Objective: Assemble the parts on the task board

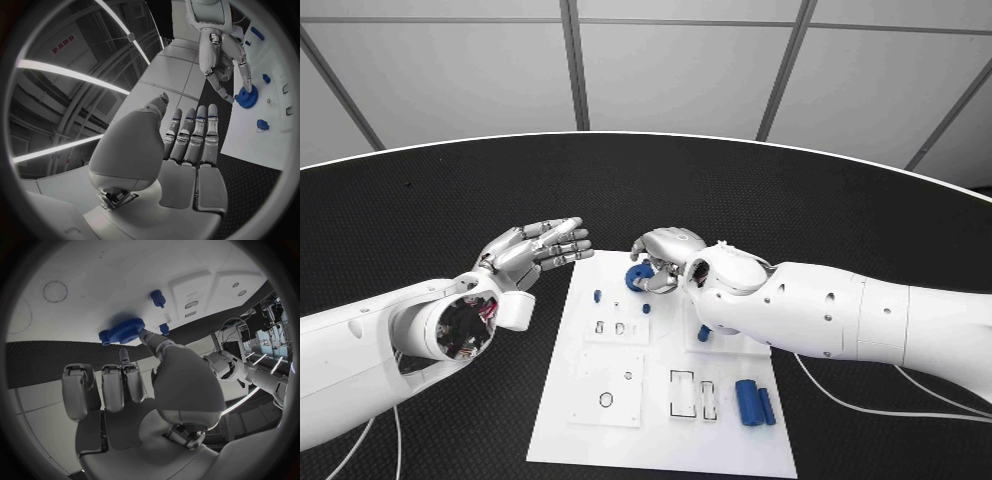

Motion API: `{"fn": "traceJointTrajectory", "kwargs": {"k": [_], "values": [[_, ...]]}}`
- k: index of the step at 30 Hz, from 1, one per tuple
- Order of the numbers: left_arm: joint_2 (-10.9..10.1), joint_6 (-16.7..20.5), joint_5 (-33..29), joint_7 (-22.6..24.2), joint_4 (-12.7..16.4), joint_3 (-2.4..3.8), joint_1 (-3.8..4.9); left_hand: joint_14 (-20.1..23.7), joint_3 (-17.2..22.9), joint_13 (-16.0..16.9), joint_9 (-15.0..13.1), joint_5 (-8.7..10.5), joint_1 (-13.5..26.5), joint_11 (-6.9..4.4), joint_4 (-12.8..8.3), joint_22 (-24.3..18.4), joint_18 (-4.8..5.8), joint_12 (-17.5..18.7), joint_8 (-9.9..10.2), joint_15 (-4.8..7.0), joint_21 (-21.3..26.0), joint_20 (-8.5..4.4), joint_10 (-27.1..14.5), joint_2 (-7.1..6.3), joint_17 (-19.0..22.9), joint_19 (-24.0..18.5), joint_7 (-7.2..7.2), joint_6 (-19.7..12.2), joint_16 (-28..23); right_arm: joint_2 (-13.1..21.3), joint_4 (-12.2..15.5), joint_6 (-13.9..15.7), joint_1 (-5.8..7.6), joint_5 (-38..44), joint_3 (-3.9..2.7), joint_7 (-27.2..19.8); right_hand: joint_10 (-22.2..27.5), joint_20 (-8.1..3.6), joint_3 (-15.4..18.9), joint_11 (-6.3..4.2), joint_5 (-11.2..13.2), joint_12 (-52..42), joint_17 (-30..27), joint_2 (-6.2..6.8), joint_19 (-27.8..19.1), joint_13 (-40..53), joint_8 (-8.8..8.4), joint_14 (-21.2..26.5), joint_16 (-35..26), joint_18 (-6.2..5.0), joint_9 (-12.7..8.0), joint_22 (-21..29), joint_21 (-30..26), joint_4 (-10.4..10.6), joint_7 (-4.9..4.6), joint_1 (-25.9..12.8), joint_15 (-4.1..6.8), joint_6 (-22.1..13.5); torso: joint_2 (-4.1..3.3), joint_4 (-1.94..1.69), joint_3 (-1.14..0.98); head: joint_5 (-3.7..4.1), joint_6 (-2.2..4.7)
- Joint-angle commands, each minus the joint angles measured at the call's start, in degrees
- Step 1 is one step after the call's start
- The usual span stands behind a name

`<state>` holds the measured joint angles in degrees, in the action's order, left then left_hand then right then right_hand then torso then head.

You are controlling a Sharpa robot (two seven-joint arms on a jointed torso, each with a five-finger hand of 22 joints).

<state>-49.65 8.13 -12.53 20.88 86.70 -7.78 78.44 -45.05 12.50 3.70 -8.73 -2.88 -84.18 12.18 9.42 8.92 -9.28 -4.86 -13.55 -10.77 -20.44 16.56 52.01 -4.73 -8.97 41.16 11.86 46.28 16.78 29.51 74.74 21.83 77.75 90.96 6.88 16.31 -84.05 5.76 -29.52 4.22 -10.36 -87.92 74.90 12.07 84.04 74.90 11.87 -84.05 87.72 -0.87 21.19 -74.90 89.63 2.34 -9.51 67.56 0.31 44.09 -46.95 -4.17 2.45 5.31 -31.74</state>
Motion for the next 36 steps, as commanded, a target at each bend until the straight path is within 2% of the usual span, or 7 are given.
{"fn": "traceJointTrajectory", "kwargs": {"k": [1, 15, 17, 21, 26, 30, 36], "values": [[0.01, 0.01, 0.00, -0.02, -0.01, 0.00, 0.00, 0.36, 0.11, -0.02, 0.07, -0.25, 0.57, 0.29, -0.09, -0.10, -0.20, 0.22, 0.26, 0.04, 0.01, -0.03, 0.10, 0.08, 0.09, -0.52, 3.15, -0.17, -0.23, 0.01, -0.03, -0.39, 0.00, 0.00, 0.00, -0.03, -4.00, 0.35, 0.89, 0.45, 0.48, 0.27, 8.74, 0.38, 5.96, 12.92, -0.28, -4.65, 0.19, 0.87, -0.10, -15.10, 0.37, 0.50, -0.05, -0.59, -0.54, 0.01, -0.02, -0.04, 0.03, 0.04, -0.02], [-0.07, 0.07, 0.00, -0.09, -0.05, 0.00, 0.00, 0.38, 0.14, -0.03, 0.09, -0.25, 0.61, 0.31, -0.12, -0.12, -0.19, 0.28, 0.29, 0.03, 0.03, -0.03, 0.07, 0.06, 0.10, -0.55, 3.17, -0.19, -0.27, 1.27, 0.59, -2.25, -0.07, -1.65, 0.05, -0.16, -4.60, 0.39, 3.61, 0.36, -0.66, -0.45, 9.14, -0.50, 5.96, 13.58, 0.56, -4.73, 0.36, 0.87, 0.15, -15.10, 0.37, 2.89, 0.10, -2.44, -0.51, 4.09, 0.04, 0.00, 0.03, -0.01, -0.20], [-0.07, 0.05, 0.00, -0.09, -0.06, 0.00, 0.00, 0.38, 0.15, -0.03, 0.09, -0.25, 0.62, 0.31, -0.12, -0.12, -0.19, 0.29, 0.30, 0.03, 0.03, -0.03, 0.06, 0.06, 0.10, -0.57, 3.18, -0.19, -0.28, 1.56, 0.77, -1.19, -0.10, -1.69, 0.05, -0.34, -4.63, 0.38, 3.65, 0.34, -0.80, -0.48, 9.19, -0.58, 5.96, 13.61, 0.57, -4.75, 0.38, 0.87, 0.15, -15.10, 0.37, 3.00, 0.12, -2.51, -0.49, 4.20, 0.06, 0.03, -0.02, -0.10, -0.26], [-0.08, 0.01, 0.00, -0.09, -0.22, 0.00, 0.00, 0.38, 0.15, -0.03, 0.09, -0.25, 0.62, 0.31, -0.12, -0.13, -0.19, 0.29, 0.30, 0.03, 0.03, -0.03, 0.06, 0.06, 0.10, -0.57, 3.18, -0.19, -0.28, 3.21, 2.32, 5.45, -0.23, -2.83, 0.06, -2.58, -4.85, 0.29, 3.58, 0.29, -3.38, -0.74, 9.23, -0.82, 5.96, 13.84, 0.35, -4.75, 0.41, 0.87, 0.00, -15.10, 0.37, 3.16, 0.14, -2.26, -0.41, 4.56, 0.23, 0.14, -0.21, -0.01, 0.05], [0.10, -0.10, 0.00, -0.09, -0.87, -0.01, -0.01, 0.38, 0.16, -0.03, 0.09, -0.25, 0.63, 0.31, -0.13, -0.14, -0.18, 0.30, 0.31, 0.03, 0.05, -0.02, 0.06, 0.06, 0.10, -0.59, 3.18, -0.19, -0.29, 7.58, 6.79, 10.94, -0.29, -5.79, 0.07, -6.94, -4.83, 0.28, 3.35, 0.38, -3.17, -0.71, 9.29, -0.88, 5.96, 13.82, -0.19, -4.76, 0.43, 0.87, -0.25, -15.10, 0.37, 2.80, 0.04, -1.61, -0.42, 4.00, 0.44, 0.27, -0.38, 0.24, 0.16], [0.44, -0.26, 0.00, -0.13, -1.56, -0.02, -0.02, 0.38, 0.16, -0.03, 0.09, -0.25, 0.63, 0.31, -0.13, -0.14, -0.18, 0.30, 0.31, 0.03, 0.05, -0.02, 0.06, 0.06, 0.10, -0.59, 3.18, -0.19, -0.29, 13.18, 10.76, 10.80, -0.29, -10.63, 0.10, -9.77, -4.44, 0.24, 3.34, 0.37, -2.48, -0.25, 8.76, -0.83, 5.96, 13.39, -0.30, -4.64, 0.25, 0.87, -0.31, -15.10, 0.37, 2.62, 0.13, -1.31, -0.29, 4.11, 0.66, 0.34, -0.52, 0.84, 0.21], [0.67, -0.49, 0.00, -0.12, -2.34, -0.02, -0.06, 0.37, 0.22, -0.03, 0.10, -0.25, 0.66, 0.32, -0.17, -0.21, -0.14, 0.34, 0.33, 0.02, 0.17, -0.01, 0.07, 0.07, 0.11, -0.77, 3.18, -0.18, -0.32, 21.02, 12.28, 11.84, -0.31, -21.69, 0.20, -21.08, -2.40, -0.39, 1.97, 0.13, -2.76, 2.22, 7.28, -1.10, 4.91, 11.20, 0.20, -4.21, -0.41, 0.33, -0.21, -13.33, -1.06, 0.80, 0.35, 1.77, 0.44, 5.68, 1.23, 0.77, -0.86, 1.57, 0.14]]}}
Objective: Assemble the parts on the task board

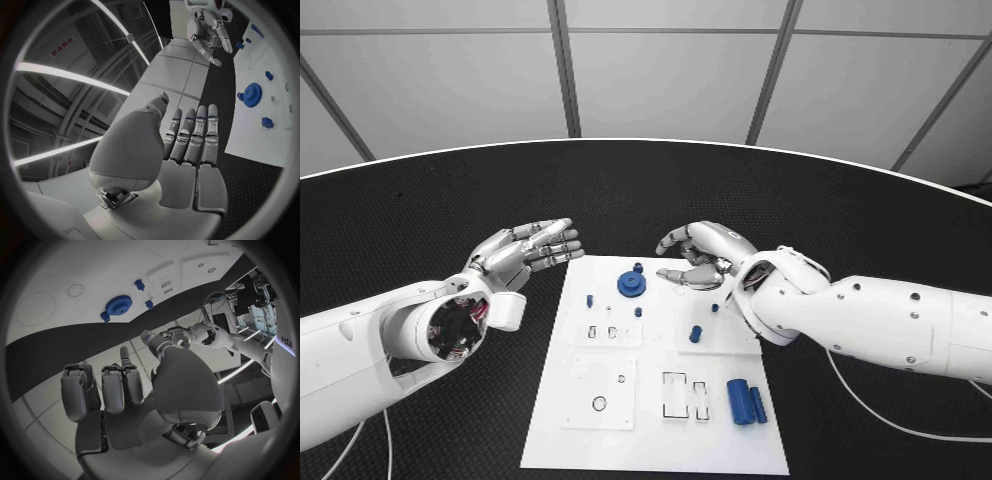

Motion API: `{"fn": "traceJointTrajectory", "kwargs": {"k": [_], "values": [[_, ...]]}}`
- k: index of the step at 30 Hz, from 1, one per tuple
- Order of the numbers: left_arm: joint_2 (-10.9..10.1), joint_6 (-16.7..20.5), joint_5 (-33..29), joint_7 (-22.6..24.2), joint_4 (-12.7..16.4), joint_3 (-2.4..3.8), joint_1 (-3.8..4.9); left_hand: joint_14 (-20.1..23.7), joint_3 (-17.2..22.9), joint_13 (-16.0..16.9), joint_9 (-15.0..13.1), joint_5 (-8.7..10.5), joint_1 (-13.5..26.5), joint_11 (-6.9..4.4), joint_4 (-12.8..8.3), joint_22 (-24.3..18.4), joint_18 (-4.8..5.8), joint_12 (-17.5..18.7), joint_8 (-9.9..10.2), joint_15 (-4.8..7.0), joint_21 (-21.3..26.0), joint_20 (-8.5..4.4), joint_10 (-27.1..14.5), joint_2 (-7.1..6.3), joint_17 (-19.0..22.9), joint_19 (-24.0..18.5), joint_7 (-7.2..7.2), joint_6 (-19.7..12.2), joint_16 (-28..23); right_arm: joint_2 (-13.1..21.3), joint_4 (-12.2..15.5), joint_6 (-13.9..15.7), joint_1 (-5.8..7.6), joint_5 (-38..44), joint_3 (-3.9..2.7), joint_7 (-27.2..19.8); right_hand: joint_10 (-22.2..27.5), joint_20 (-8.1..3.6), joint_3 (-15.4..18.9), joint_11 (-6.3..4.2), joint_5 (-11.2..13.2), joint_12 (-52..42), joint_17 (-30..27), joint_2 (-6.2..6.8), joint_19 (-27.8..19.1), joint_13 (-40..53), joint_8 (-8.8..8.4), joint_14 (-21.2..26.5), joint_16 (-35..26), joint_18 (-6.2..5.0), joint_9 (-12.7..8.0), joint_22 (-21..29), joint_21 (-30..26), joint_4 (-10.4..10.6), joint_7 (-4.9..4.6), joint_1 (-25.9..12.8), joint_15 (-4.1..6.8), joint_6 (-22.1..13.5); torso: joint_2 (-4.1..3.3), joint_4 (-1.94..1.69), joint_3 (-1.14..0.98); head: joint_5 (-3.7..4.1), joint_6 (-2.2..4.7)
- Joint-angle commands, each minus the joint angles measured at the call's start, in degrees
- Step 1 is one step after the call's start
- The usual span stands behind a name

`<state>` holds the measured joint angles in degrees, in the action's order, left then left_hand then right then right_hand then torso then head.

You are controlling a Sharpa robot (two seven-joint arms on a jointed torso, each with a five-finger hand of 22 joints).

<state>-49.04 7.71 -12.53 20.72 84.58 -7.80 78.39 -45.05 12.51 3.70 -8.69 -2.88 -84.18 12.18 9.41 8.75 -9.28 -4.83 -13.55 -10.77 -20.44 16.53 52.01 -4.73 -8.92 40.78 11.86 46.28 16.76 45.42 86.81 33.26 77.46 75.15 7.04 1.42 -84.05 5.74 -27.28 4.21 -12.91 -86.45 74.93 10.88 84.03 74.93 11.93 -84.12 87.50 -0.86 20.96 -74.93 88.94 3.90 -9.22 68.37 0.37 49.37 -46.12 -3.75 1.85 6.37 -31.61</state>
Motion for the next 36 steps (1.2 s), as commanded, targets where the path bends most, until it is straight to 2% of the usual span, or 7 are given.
{"fn": "traceJointTrajectory", "kwargs": {"k": [1, 5, 8, 15, 20, 25, 36], "values": [[0.10, -0.09, 0.00, 0.06, -0.34, 0.00, -0.03, 0.36, 0.24, -0.03, 0.07, -0.25, 0.68, 0.32, -0.19, -0.09, -0.11, 0.32, 0.34, 0.02, 0.24, 0.03, 0.08, 0.08, 0.06, -0.49, 3.18, -0.17, -0.32, 6.24, 0.30, 0.47, -0.03, -7.35, 0.05, -7.66, -2.40, -0.38, -0.27, 0.14, -0.22, 0.75, 7.25, 0.09, 4.92, 11.18, 0.15, -4.15, -0.20, 0.33, 0.02, -13.30, -0.36, -0.75, 0.06, 0.96, 0.37, 0.40, 0.47, 0.44, -0.35, 0.60, 0.07], [0.45, -0.19, 0.00, 0.15, -1.02, 0.00, -0.07, 0.29, 0.39, -0.02, 0.08, -0.25, 0.74, 0.30, -0.30, -0.31, -0.03, 0.38, 0.37, 0.02, 0.58, 0.06, 0.16, 0.10, 0.06, -0.89, 3.16, -0.11, -0.37, 10.67, 0.54, 0.44, -0.10, -13.17, 0.40, -12.40, -2.15, -0.45, -0.35, 0.09, -0.41, 1.08, 7.39, 0.71, 4.93, 10.91, -0.01, -4.17, -0.20, 0.34, -0.10, -13.33, -0.35, -1.37, 0.10, 1.65, 0.38, 0.39, 0.77, 0.69, -0.65, 1.46, 0.22], [0.73, -0.29, 0.00, 0.19, -1.39, 0.00, -0.10, 0.15, 0.71, -0.01, 0.13, -0.25, 0.98, 0.29, -0.55, -1.02, 0.13, 0.52, 0.48, 0.04, 1.64, 0.11, 0.31, 0.05, 0.05, -1.83, 3.14, 0.01, -0.53, 13.19, 0.66, 0.29, -0.38, -16.69, 1.00, -14.49, -2.09, -0.51, -0.32, 0.00, -0.73, 1.17, 7.50, 1.18, 4.98, 10.84, -0.04, -4.19, -0.18, 0.37, -0.14, -13.41, -0.30, -1.74, 0.20, 2.02, 0.47, 0.49, 0.90, 0.76, -0.69, 1.90, 0.31], [0.93, -0.51, -0.01, 0.18, -1.59, -0.01, -0.17, -0.09, 1.38, -0.02, 0.26, -0.24, 1.62, 0.29, -1.14, -3.08, 0.47, 0.78, 0.78, 0.03, 4.62, 0.25, 0.47, -0.12, 0.06, -3.34, 3.15, 0.21, -0.91, 15.93, -1.07, -0.52, -3.05, -19.50, 1.52, -16.05, -2.06, -0.53, -0.52, -0.07, -1.98, 1.23, 7.71, 1.46, 5.03, 10.80, -0.51, -4.25, -0.14, 0.40, -0.39, -13.50, -0.24, -2.18, 0.21, 2.57, 0.40, -0.02, 0.70, 0.69, -1.01, 2.25, -0.19], [0.78, -0.51, -0.01, 0.18, -1.47, -0.01, -0.19, -0.25, 1.89, -0.02, 0.36, -0.23, 2.07, 0.28, -1.60, -4.75, 0.79, 0.86, 1.00, 0.03, 7.12, 0.32, 0.51, -0.24, 0.05, -4.19, 3.14, 0.36, -1.19, 15.94, -3.26, -1.26, -5.12, -19.87, 1.58, -16.28, -2.04, -0.50, -0.61, -0.07, -2.15, 1.25, 7.82, 1.46, 5.03, 10.79, -0.65, -4.28, -0.11, 0.39, -0.45, -13.49, -0.25, -2.28, 0.15, 2.72, 0.31, -0.21, 0.64, 0.61, -0.79, 2.39, -0.51], [0.58, -0.44, -0.01, 0.18, -1.40, -0.01, -0.20, -0.35, 2.26, -0.02, 0.44, -0.23, 2.40, 0.29, -1.95, -5.26, 1.14, 0.88, 1.17, 0.02, 9.21, 0.37, 0.54, -0.31, 0.05, -5.03, 3.13, 0.47, -1.39, 15.34, -5.14, -1.91, -6.80, -20.00, 1.60, -16.23, -2.04, -0.43, -0.64, -0.06, -2.24, 1.24, 8.01, 1.52, 5.06, 10.79, -0.79, -4.32, -0.04, 0.41, -0.52, -13.55, -0.20, -2.38, 0.09, 2.82, 0.18, -0.41, 0.57, 0.59, -0.82, 2.25, -0.72], [0.48, -0.48, -0.01, 0.15, -1.31, -0.01, -0.21, -0.54, 2.90, -0.03, 0.58, -0.22, 3.01, 0.30, -2.58, -5.79, 1.89, 0.89, 1.47, 0.00, 14.16, 0.45, 0.54, -0.42, 0.04, -11.62, 3.14, 0.68, -1.74, 13.35, -7.14, -1.82, -7.83, -20.05, 1.59, -14.17, -2.09, -0.24, -0.69, 0.10, -2.02, 1.17, 8.42, 1.41, 5.21, 10.86, -1.04, -4.42, 0.11, 0.48, -0.63, -13.78, -0.01, -2.37, -0.11, 2.83, -0.10, -0.75, 0.59, 0.61, -0.72, 2.15, -1.18]]}}
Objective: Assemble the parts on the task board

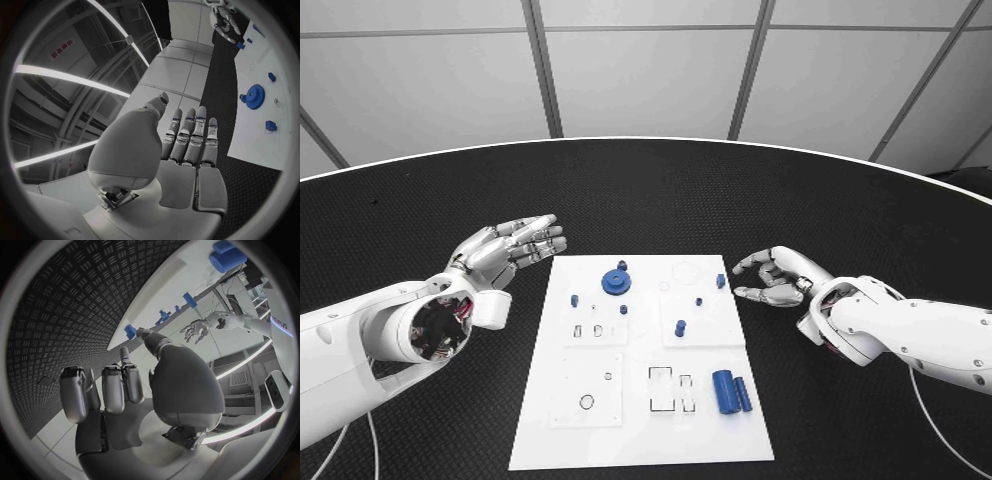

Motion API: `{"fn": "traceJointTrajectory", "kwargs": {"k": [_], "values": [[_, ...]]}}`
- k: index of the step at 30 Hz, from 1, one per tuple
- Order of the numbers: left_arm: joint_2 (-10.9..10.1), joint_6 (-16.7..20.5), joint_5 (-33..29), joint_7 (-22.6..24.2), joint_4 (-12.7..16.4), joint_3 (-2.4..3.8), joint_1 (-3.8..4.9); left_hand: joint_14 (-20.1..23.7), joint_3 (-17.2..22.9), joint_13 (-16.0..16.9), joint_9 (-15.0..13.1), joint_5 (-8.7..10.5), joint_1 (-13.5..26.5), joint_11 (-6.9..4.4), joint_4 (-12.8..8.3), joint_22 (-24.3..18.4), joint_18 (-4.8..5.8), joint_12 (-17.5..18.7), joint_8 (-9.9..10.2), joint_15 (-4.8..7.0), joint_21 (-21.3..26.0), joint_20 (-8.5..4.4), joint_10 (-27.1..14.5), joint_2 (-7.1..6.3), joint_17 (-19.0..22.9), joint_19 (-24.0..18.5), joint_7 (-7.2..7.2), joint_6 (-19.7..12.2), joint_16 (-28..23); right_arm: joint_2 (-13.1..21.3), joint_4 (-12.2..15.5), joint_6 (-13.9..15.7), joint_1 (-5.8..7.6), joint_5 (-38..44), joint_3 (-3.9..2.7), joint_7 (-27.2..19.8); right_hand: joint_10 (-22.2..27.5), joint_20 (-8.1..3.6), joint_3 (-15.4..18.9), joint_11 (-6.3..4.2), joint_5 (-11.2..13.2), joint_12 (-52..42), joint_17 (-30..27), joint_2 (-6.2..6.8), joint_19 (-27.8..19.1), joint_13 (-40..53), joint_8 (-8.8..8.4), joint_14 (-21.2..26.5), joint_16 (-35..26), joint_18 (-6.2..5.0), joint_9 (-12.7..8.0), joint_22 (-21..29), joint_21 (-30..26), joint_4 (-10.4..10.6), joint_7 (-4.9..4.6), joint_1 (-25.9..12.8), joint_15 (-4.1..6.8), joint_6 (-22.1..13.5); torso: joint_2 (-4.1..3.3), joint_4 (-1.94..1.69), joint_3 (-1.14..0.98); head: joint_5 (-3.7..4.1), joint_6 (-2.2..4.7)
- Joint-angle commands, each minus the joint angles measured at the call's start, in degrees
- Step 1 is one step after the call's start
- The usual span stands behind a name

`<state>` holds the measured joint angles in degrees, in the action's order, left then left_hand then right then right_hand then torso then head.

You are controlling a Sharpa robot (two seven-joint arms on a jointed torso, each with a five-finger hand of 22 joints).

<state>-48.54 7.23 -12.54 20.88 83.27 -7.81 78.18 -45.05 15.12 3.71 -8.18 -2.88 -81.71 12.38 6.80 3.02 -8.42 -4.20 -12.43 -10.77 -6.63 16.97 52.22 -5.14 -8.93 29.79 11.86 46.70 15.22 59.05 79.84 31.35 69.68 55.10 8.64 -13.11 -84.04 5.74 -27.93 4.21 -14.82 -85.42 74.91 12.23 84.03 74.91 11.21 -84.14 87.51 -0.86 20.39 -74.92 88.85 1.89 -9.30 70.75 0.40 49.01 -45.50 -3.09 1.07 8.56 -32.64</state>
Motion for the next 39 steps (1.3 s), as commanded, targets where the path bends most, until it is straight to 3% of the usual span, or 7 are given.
{"fn": "traceJointTrajectory", "kwargs": {"k": [1, 7, 13, 17, 26, 28, 39], "values": [[-0.02, 0.01, 0.00, -0.01, 0.00, 0.00, 0.00, -0.54, 0.30, -0.03, 0.07, -0.22, 0.55, 0.10, 0.02, -0.04, 1.03, 0.26, 0.37, 0.00, 0.38, 0.00, 0.33, -0.01, 0.05, -0.49, 3.15, 0.25, -0.20, -0.39, -0.24, 0.14, -0.07, 0.00, -0.01, 0.50, -2.12, -0.22, -0.07, 0.12, -0.10, 0.10, 8.47, 0.03, 5.21, 10.91, -0.34, -4.41, 0.12, 0.49, -0.07, -13.81, 0.09, -0.36, -0.04, 0.46, -0.14, -0.40, -0.03, -0.05, 0.06, -0.05, -0.15], [-0.08, 0.03, 0.00, -0.05, 0.04, 0.00, 0.00, -0.55, 0.32, -0.03, 0.08, -0.22, 0.57, 0.09, 0.00, 0.04, 1.03, 0.26, 0.38, 0.00, 0.31, 0.00, 0.33, -0.01, 0.05, 0.14, 3.14, 0.26, -0.21, -0.96, -0.49, 0.43, -0.13, -0.01, -0.01, 1.16, -2.17, -0.17, -0.13, 0.17, -0.07, 0.04, 8.62, -0.08, 5.24, 10.96, -0.38, -4.44, 0.17, 0.50, -0.09, -13.85, 0.13, -0.35, -0.10, 0.48, -0.20, -0.44, -0.03, -0.05, 0.12, -0.19, -0.36], [-0.10, 0.00, 0.00, -0.10, 0.06, 0.00, 0.00, -0.62, 0.63, -0.03, 0.14, -0.22, 0.79, 0.09, -0.30, 0.66, 0.44, 0.26, 0.51, 0.01, -0.61, -0.05, 0.33, -0.04, 0.04, 5.62, 3.14, 0.34, -0.36, -1.52, -0.43, 0.75, -0.14, -0.01, -0.03, 1.21, -2.28, -0.02, -0.13, 0.32, 0.13, -0.10, 8.74, -0.28, 5.30, 11.08, -0.41, -4.47, 0.22, 0.53, -0.11, -13.95, 0.21, -0.16, -0.26, 0.25, -0.37, -0.42, 0.01, -0.01, 0.07, -0.23, -0.46], [-0.10, -0.01, 0.00, -0.13, 0.08, 0.00, 0.00, -0.67, 0.82, -0.02, 0.17, -0.23, 0.95, 0.07, -0.46, 0.77, 0.13, 0.26, 0.57, 0.02, -0.89, -0.08, 0.35, -0.08, 0.03, 7.15, 3.12, 0.41, -0.44, -1.88, -0.42, 0.81, -0.14, -0.01, -0.03, 1.36, -2.28, 0.01, -0.13, 0.35, 0.17, -0.10, 8.74, -0.34, 5.30, 11.08, -0.40, -4.48, 0.22, 0.53, -0.11, -13.95, 0.21, -0.10, -0.29, 0.19, -0.40, -0.39, -0.05, -0.06, 0.13, -0.20, -0.49], [-0.19, -0.04, 0.01, -0.18, 0.19, 0.00, 0.00, -0.70, 0.97, -0.03, 0.19, -0.22, 1.07, 0.08, -0.58, 0.64, 0.18, 0.26, 0.63, 0.03, -0.60, -0.05, 0.34, -0.10, 0.02, 7.23, 3.13, 0.43, -0.50, -2.98, -1.31, 0.87, -0.14, -0.01, -0.04, 2.28, -2.35, 0.09, -0.16, 0.42, 0.27, -0.18, 8.85, -0.51, 5.32, 11.15, -0.37, -4.50, 0.27, 0.54, -0.10, -13.98, 0.23, 0.02, -0.35, 0.08, -0.48, -0.27, 0.03, -0.11, 0.16, -0.17, -0.48], [-0.21, -0.05, 0.01, -0.19, 0.25, 0.00, 0.00, -0.73, 1.09, -0.03, 0.21, -0.22, 1.18, 0.08, -0.68, 0.38, 0.41, 0.27, 0.68, 0.02, 0.25, -0.03, 0.35, -0.12, 0.01, 5.40, 3.13, 0.47, -0.55, -3.15, -1.47, 0.85, -0.14, -0.01, -0.05, 2.41, -2.38, 0.12, -0.21, 0.43, 0.31, -0.22, 8.91, -0.58, 5.34, 11.18, -0.36, -4.52, 0.29, 0.55, -0.10, -14.02, 0.27, 0.01, -0.37, 0.12, -0.51, -0.24, 0.04, -0.11, 0.14, -0.16, -0.48], [-0.33, -0.06, 0.01, -0.22, 0.44, 0.00, 0.00, -0.81, 1.51, -0.02, 0.26, -0.22, 1.54, 0.07, -0.99, 0.89, -0.25, 0.27, 0.81, 0.04, -0.72, -0.13, 0.36, -0.20, -0.02, 9.39, 3.13, 0.58, -0.72, -4.05, -2.05, 0.70, -0.14, -0.01, -0.05, 2.71, -2.48, 0.24, -0.49, 0.51, 0.27, -0.35, 9.00, -0.90, 5.40, 11.29, -0.34, -4.54, 0.33, 0.57, -0.11, -14.11, 0.34, -0.11, -0.45, 0.39, -0.60, -0.10, 0.04, -0.02, 0.11, -0.37, -0.53]]}}
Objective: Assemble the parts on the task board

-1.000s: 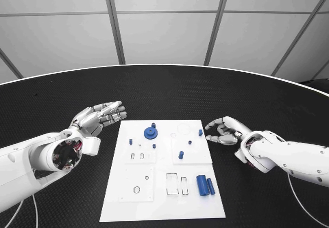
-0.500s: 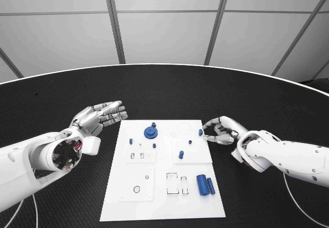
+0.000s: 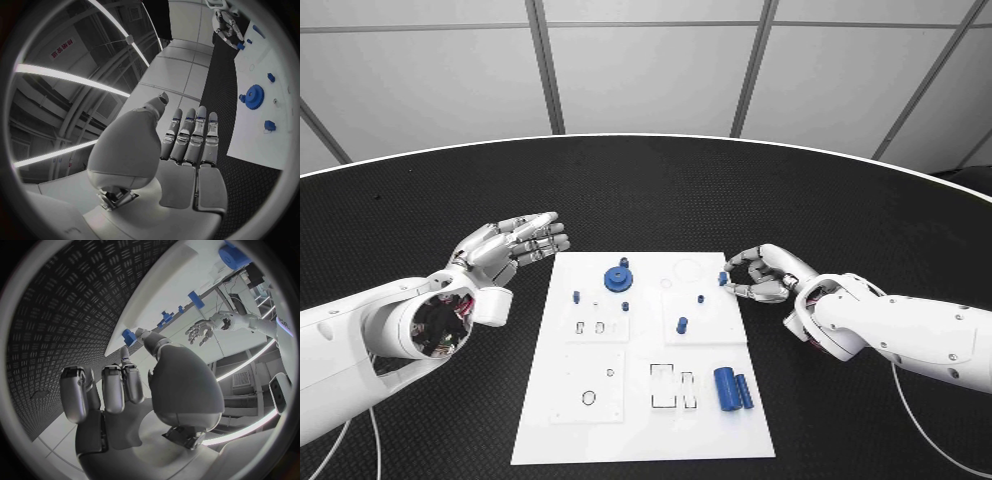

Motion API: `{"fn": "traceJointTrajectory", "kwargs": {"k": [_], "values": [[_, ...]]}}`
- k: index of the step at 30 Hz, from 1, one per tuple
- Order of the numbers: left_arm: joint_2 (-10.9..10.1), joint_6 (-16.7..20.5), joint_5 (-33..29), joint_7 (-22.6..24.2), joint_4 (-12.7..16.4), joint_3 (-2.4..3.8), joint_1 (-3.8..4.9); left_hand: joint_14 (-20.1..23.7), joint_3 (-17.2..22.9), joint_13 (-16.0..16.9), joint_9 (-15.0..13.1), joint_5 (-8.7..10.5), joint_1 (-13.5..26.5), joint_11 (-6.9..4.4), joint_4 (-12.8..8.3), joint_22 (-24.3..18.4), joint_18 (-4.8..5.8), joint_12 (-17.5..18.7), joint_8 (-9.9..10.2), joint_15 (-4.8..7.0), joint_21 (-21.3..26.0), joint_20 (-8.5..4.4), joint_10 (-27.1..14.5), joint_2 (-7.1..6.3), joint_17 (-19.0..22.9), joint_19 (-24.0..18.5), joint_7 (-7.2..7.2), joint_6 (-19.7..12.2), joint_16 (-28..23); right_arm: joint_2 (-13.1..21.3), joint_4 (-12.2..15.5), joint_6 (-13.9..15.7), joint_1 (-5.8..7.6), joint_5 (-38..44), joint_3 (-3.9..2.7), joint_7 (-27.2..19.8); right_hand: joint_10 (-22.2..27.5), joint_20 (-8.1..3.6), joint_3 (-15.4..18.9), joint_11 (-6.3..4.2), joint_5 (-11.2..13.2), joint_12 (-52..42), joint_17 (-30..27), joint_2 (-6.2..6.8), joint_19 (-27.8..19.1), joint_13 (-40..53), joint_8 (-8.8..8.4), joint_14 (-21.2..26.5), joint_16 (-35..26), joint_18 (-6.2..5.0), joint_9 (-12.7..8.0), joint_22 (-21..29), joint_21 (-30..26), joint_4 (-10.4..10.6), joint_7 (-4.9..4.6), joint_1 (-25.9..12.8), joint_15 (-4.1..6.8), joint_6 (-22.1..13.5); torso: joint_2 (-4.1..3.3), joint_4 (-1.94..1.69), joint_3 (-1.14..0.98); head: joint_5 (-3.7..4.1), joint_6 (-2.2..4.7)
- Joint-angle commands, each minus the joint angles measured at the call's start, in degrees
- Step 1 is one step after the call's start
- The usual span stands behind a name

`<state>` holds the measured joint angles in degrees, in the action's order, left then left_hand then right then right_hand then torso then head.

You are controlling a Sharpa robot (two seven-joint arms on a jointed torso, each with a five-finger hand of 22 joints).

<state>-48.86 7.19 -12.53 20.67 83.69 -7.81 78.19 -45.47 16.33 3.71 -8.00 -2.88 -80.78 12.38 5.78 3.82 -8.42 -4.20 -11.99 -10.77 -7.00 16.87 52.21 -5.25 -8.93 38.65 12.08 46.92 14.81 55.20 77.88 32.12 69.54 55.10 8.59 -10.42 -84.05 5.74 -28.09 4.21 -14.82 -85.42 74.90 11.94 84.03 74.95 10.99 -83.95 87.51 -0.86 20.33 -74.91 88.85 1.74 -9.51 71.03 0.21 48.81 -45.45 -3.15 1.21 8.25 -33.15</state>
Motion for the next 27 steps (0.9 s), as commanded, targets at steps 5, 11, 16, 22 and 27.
{"fn": "traceJointTrajectory", "kwargs": {"k": [5, 11, 16, 22, 27], "values": [[-0.04, -0.07, 0.00, -0.04, 0.10, 0.00, 0.00, -0.44, 0.65, -0.02, 0.11, -0.22, 0.90, 0.07, -0.19, 0.31, -0.71, 0.28, 0.47, 0.05, -1.23, -0.09, 0.36, -0.18, -0.06, 2.65, 2.90, 0.42, -0.43, -0.84, -0.42, -0.25, 0.00, 0.00, 0.00, 0.08, -2.76, 0.33, -0.52, 0.58, 0.06, -0.69, 9.21, -0.89, 5.51, 11.55, 0.09, -4.77, 0.41, 0.63, 0.01, -14.31, 0.50, 0.08, -0.29, 0.07, -0.44, 0.64, -0.04, -0.02, -0.04, 0.07, 0.04], [-0.07, -0.10, 0.00, -0.06, 0.18, 0.00, 0.00, -0.49, 1.09, -0.02, 0.13, -0.23, 1.21, 0.06, -0.44, 0.74, -1.15, 0.29, 0.56, 0.07, -2.66, -0.19, 0.36, -0.28, -0.11, 5.08, 2.90, 0.49, -0.57, -1.50, -0.88, -0.40, 0.00, 0.00, -0.01, 0.23, -3.01, 0.38, -0.83, 0.58, -0.08, -0.99, 9.59, -1.26, 5.64, 11.81, 0.42, -4.85, 0.55, 0.69, 0.10, -14.52, 0.68, 0.09, -0.29, 0.08, -0.47, 1.45, 0.01, 0.01, -0.06, -0.07, -0.19], [-0.11, -0.09, 0.00, -0.08, 0.25, 0.00, 0.00, -0.53, 1.36, -0.02, 0.14, -0.23, 1.39, 0.06, -0.58, 1.15, -1.34, 0.30, 0.62, 0.08, -3.77, -0.28, 0.37, -0.35, -0.16, 6.43, 2.90, 0.50, -0.64, -1.70, -1.06, -0.49, 0.00, 0.00, -0.01, 0.34, -3.10, 0.40, -1.11, 0.54, -0.15, -1.11, 9.66, -1.58, 5.65, 11.91, 0.62, -4.87, 0.58, 0.70, 0.15, -14.55, 0.70, 0.04, -0.23, 0.16, -0.46, 1.96, 0.00, -0.01, -0.04, -0.13, -0.18], [-0.14, -0.09, 0.00, -0.10, 0.27, 0.00, 0.00, -0.58, 1.84, -0.02, 0.12, -0.23, 1.72, 0.04, -0.84, 2.28, -1.48, 0.31, 0.69, 0.11, -6.23, -0.47, 0.37, -0.47, -0.24, 8.35, 2.89, 0.56, -0.76, -1.88, -1.25, -0.63, 0.00, 0.00, -0.01, 0.48, -3.22, 0.39, -1.38, 0.46, -0.20, -1.25, 9.75, -1.92, 5.69, 12.04, 0.84, -4.89, 0.62, 0.72, 0.21, -14.62, 0.75, 0.02, -0.13, 0.21, -0.42, 2.44, 0.03, 0.03, -0.05, -0.16, -0.27], [-0.15, -0.10, 0.00, -0.11, 0.27, 0.00, 0.00, -0.60, 2.15, -0.02, 0.10, -0.23, 1.95, 0.04, -1.02, 3.45, -1.44, 0.31, 0.73, 0.13, -8.42, -0.65, 0.37, -0.58, -0.30, 9.22, 2.89, 0.59, -0.85, -1.99, -1.38, -0.73, 0.00, 0.00, -0.01, 0.56, -3.28, 0.35, -1.72, 0.37, -0.20, -1.32, 9.81, -2.33, 5.74, 12.10, 1.04, -4.90, 0.65, 0.75, 0.27, -14.71, 0.83, -0.05, -0.02, 0.34, -0.34, 2.89, 0.07, 0.06, -0.09, -0.21, -0.31]]}}
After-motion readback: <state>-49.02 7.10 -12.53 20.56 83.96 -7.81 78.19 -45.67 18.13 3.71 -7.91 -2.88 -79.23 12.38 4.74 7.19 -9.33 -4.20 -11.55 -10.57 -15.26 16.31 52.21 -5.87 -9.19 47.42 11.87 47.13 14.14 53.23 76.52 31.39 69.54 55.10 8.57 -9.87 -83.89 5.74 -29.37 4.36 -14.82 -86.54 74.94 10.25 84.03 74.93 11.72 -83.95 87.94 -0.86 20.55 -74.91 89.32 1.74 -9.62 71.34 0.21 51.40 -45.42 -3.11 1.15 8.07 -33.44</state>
